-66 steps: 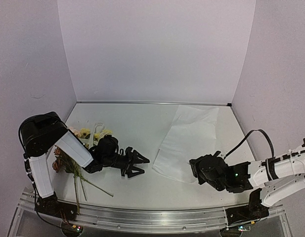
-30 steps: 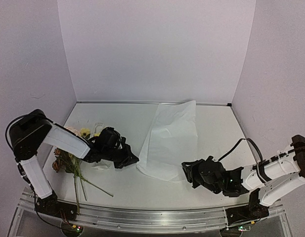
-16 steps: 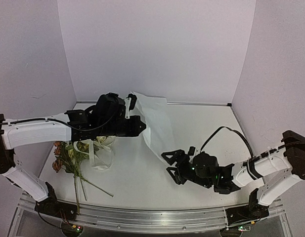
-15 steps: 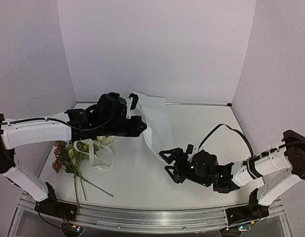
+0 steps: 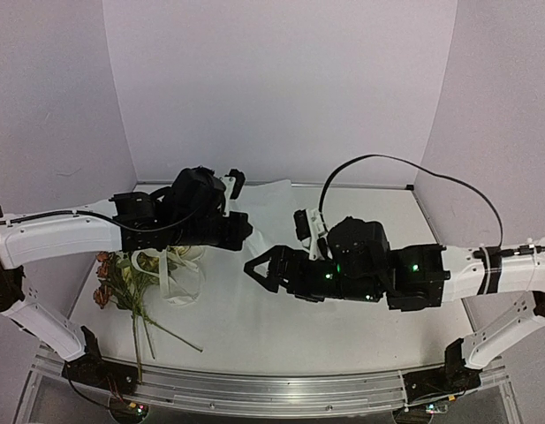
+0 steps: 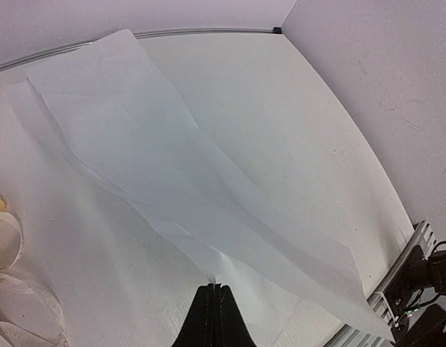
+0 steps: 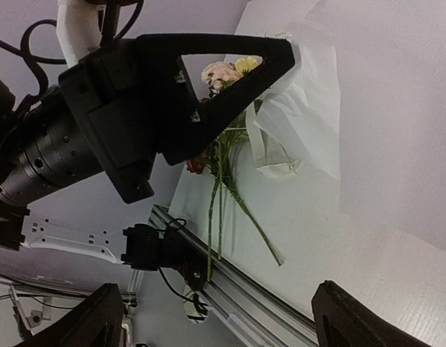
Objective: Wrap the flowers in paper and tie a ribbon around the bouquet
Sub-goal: Unfold the left corner of the flattened wrapping paper at the center of the board.
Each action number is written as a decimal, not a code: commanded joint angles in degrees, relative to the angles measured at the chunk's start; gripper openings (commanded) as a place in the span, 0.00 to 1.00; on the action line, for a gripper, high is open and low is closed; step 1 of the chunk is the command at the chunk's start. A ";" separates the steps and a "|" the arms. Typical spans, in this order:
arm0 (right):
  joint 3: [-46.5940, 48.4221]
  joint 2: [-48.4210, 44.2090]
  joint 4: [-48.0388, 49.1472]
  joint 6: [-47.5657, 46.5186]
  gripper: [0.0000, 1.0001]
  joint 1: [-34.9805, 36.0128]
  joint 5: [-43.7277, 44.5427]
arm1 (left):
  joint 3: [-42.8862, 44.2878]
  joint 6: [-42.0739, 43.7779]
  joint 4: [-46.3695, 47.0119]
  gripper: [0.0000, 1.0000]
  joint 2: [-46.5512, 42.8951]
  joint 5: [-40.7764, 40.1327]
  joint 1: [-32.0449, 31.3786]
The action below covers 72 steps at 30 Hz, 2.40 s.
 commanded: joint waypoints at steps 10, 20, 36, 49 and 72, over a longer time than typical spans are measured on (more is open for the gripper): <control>19.30 -0.15 -38.19 -32.34 0.98 1.42 17.87 | -2.06 0.39 0.53 0.00 -5.20 -0.03 0.15; 32.83 13.95 -43.29 -41.03 0.91 0.79 21.31 | -1.70 0.25 -0.27 0.00 -5.47 0.31 0.21; 33.13 16.53 -44.63 -34.24 0.00 -4.95 29.67 | -3.03 -4.13 -5.66 0.00 -7.30 -5.80 0.26; 8.65 -1.59 -54.28 -2.43 0.00 -11.08 41.78 | -16.04 -12.43 -9.87 0.00 -11.68 -2.42 11.28; -16.41 -3.56 -49.92 32.76 0.06 0.80 22.12 | -11.64 -8.45 -7.66 0.00 6.80 2.76 16.73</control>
